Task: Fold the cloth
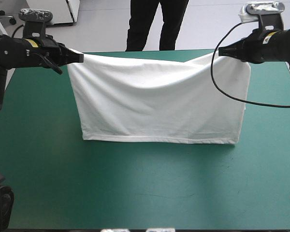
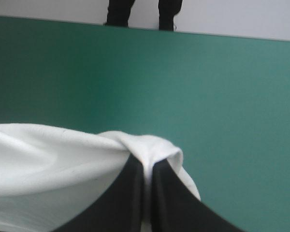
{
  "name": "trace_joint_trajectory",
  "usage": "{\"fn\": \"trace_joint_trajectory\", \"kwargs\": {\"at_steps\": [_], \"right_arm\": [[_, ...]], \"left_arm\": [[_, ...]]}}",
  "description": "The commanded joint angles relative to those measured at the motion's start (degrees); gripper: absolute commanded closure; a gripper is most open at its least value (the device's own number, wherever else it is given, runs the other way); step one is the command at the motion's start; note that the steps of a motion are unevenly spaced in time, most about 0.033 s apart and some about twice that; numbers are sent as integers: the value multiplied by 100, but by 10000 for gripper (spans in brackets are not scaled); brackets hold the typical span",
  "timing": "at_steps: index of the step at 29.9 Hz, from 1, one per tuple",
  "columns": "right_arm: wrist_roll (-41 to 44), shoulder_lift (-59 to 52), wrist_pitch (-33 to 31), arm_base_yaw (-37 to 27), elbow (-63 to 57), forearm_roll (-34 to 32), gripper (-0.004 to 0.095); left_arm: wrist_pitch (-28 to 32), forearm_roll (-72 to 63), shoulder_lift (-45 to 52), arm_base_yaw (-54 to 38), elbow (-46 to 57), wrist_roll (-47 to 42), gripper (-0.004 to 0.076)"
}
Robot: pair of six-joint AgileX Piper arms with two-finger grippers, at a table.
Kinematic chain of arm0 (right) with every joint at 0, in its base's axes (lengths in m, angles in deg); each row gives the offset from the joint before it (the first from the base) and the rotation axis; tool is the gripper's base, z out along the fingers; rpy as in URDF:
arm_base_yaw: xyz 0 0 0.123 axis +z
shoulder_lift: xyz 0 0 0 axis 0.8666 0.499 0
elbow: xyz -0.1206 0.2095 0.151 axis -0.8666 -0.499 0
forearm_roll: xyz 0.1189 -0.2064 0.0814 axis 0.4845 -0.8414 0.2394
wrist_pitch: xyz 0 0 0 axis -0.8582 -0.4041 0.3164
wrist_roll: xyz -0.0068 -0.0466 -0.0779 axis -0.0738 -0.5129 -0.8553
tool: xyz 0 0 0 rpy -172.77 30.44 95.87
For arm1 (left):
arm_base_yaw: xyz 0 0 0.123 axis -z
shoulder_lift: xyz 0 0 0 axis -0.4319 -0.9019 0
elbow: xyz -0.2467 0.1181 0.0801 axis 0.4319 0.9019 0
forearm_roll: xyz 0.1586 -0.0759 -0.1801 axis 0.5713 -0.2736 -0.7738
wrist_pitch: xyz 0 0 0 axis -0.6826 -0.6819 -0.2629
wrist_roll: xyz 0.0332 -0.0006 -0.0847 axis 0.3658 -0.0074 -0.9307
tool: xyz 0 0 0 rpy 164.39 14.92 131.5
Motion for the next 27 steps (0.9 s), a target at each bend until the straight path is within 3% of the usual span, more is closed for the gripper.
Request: {"fn": "trace_joint_trajectory", "kwargs": {"at_steps": [1,7,12,19,23,27], "right_arm": [[-66,-298,339,-8,452,-20,925],[-66,-156,1037,-8,510,-329,925],[-66,300,2018,-8,510,-819,925],[-66,805,3331,-8,510,-963,925],[-66,865,3287,-8,521,-954,925],[-66,945,2625,-8,500,-836,925]], "left_arm": [[436,-112,351,34,-389,8,733],[1057,-102,180,34,-439,8,733],[2073,27,-190,34,-439,21,733],[3603,476,-636,34,-451,21,733],[3617,476,-718,34,-429,31,733],[2930,621,-845,34,-416,59,733]]}}
